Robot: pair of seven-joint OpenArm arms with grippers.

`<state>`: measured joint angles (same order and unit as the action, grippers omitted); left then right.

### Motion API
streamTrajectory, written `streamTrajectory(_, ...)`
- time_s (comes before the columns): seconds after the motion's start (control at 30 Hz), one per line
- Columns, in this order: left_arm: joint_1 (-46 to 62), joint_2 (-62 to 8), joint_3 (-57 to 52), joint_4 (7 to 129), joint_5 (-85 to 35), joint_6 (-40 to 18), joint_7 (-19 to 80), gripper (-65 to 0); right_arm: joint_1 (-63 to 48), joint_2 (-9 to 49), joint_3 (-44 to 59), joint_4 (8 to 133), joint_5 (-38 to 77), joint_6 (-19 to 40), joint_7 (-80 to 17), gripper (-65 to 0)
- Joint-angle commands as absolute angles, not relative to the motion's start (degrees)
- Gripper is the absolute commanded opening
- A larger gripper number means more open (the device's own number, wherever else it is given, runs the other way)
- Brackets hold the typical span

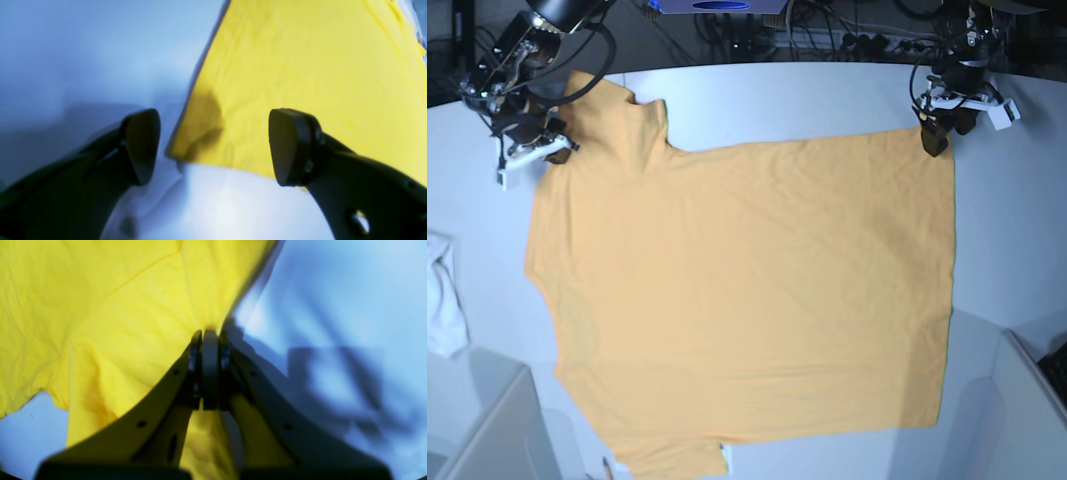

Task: Fold the T-shirt properly
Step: 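Grasp the shoulder edges with both grippers and pull them taut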

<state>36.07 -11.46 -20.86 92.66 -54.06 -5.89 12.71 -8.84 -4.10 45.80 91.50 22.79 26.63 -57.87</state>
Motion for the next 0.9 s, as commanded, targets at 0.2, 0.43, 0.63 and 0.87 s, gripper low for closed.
streamTrajectory(0.2,35.56,-11.03,-20.0,92.35,-54.29,-5.41,14.29,-39.0,-9.63,-3.74,46.2,91.74,20.18,26.33,-59.82,-65.0)
streamTrajectory(0.43,35.65,-10.77,-20.44,92.35,-54.29,-5.41,14.29,-41.1,-9.63,-3.74,46.2,91.74,20.18,26.33,-59.82,-65.0)
streamTrajectory(0.63,34.33,-11.03,-19.82,92.26,-53.85,-5.41,14.37,-65.0,-9.8,-3.82,46.2,91.91,20.18,26.33,-59.91,-65.0)
streamTrajectory(0.87,36.18,-13.49,-19.91,92.88,-54.02,-5.41,14.37,-65.0,-12.09,-4.35,47.34,95.78,20.35,26.33,-59.91,-65.0)
